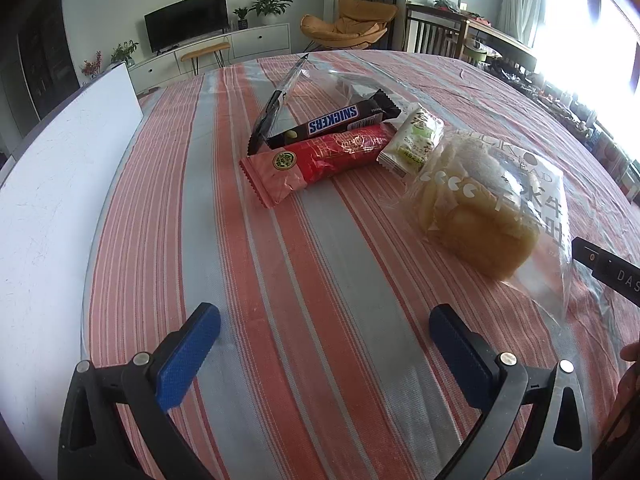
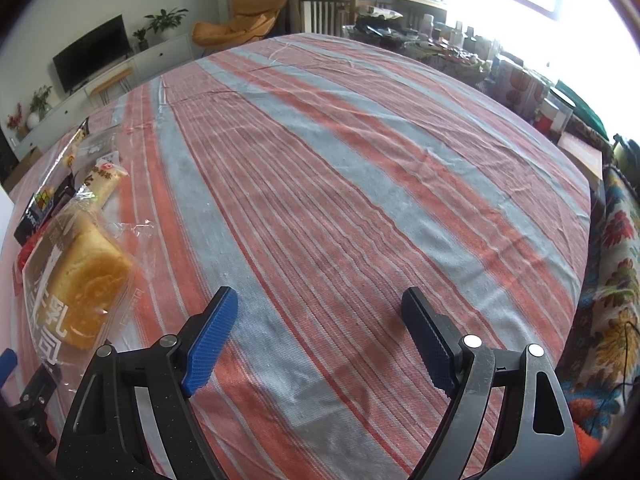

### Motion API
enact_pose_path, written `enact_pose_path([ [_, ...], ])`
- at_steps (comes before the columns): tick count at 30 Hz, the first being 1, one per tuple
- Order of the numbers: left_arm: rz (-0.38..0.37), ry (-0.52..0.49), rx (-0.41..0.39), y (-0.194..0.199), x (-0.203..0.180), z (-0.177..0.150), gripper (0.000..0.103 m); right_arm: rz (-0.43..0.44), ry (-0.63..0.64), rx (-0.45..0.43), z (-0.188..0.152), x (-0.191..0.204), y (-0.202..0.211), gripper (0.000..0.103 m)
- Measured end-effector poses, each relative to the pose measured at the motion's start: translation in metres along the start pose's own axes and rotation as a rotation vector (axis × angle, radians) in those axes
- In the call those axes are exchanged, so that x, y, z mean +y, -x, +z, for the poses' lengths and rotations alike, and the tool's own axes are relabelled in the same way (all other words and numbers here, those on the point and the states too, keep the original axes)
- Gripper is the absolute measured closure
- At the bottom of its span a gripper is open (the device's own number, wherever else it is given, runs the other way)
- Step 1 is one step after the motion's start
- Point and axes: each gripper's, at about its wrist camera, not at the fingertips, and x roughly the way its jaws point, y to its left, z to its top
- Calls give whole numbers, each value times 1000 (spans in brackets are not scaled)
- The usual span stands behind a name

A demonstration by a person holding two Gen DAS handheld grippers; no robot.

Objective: Organize snacks

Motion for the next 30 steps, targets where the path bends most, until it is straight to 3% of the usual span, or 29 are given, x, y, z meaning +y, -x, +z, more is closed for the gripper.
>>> enact_pose_path([
  [30,0,0,0,0,0,0,0,1,2,2,1,0,0,15],
])
